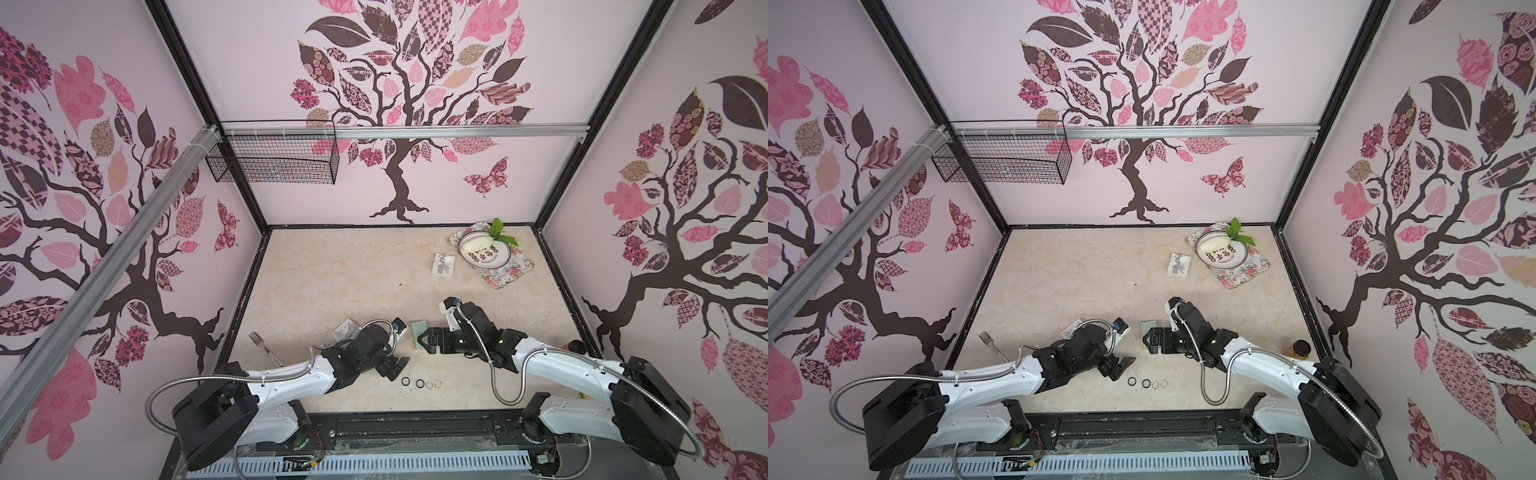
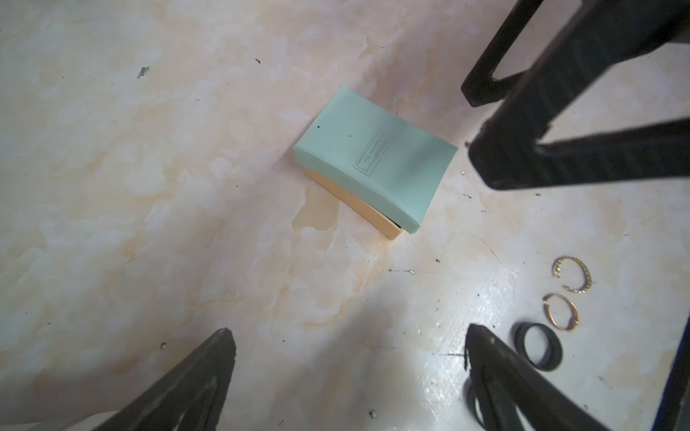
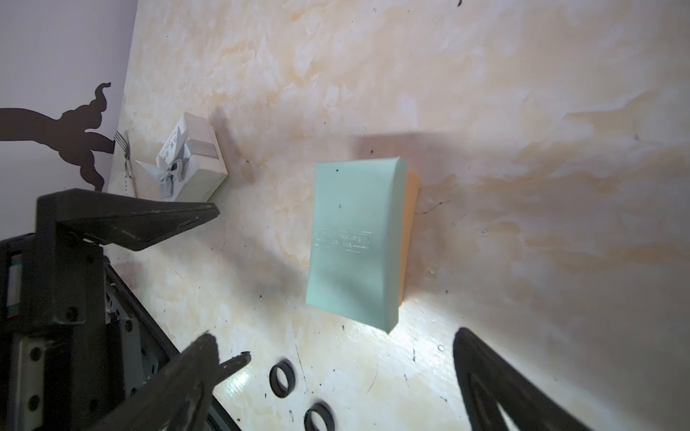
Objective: Take the rings out of the lift-off lid box
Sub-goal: Adjust the jewelry box at the center of the board.
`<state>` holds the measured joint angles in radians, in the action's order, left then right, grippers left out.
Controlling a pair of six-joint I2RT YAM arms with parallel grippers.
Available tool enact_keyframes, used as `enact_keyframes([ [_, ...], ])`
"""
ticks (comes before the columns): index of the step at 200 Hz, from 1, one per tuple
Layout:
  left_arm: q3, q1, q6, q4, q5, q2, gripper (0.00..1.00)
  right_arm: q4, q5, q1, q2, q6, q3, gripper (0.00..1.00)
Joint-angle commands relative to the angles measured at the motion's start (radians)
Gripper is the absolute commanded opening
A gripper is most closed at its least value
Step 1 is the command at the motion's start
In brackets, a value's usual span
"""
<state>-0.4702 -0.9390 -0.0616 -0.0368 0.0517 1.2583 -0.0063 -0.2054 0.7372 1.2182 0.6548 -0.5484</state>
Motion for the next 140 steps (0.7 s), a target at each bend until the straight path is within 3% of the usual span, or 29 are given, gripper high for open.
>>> enact_keyframes([
  [1,-0.050,-0.003,-0.016,-0.024,0.012,0.014,0.98,0.074,-0.036,0.001,0.003,0.046,-0.007,1.00],
  [140,-0.041,-0.002,-0.024,-0.050,0.030,0.035,0.98,0.103,-0.141,0.004,0.144,0.063,-0.038,1.00],
])
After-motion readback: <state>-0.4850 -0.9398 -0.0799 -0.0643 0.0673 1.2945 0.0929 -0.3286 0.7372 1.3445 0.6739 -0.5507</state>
